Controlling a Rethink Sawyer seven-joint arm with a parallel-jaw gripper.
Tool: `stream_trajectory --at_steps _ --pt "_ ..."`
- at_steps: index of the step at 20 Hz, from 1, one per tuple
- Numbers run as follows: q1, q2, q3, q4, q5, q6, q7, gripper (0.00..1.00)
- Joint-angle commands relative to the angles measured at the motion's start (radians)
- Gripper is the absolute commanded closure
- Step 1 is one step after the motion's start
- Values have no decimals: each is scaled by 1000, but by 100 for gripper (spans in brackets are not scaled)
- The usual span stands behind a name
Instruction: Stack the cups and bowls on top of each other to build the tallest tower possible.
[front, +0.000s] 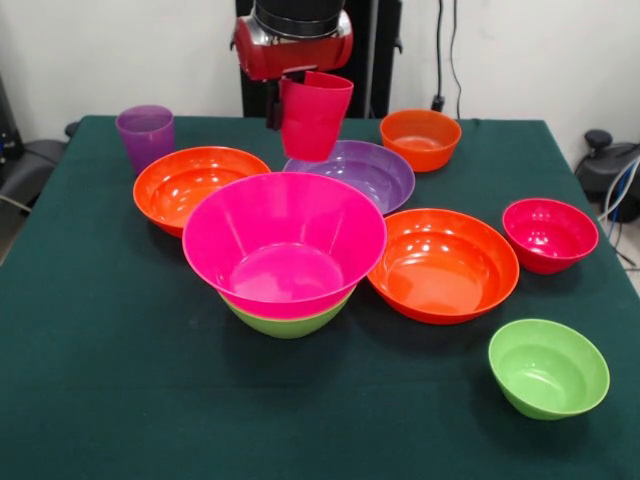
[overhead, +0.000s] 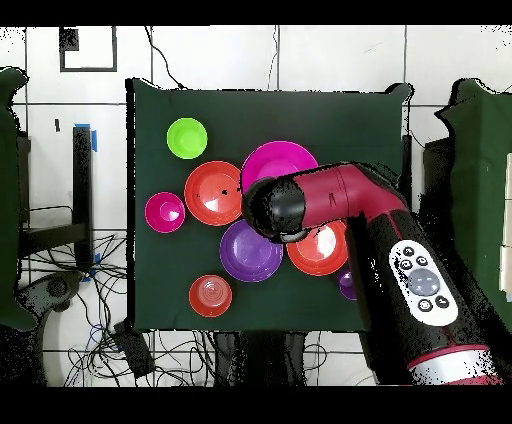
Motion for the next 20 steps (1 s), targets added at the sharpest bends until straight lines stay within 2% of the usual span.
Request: stream_trajectory --at_steps 1,14,16,20 --pt "-20 22 93 -54 -31 93 -319 100" --pt "-59 48 136 -67 -61 92 -316 100" --pt "-69 52 147 -76 -66 95 -339 100" --pt "-94 81 180 -89 -62 52 -358 100"
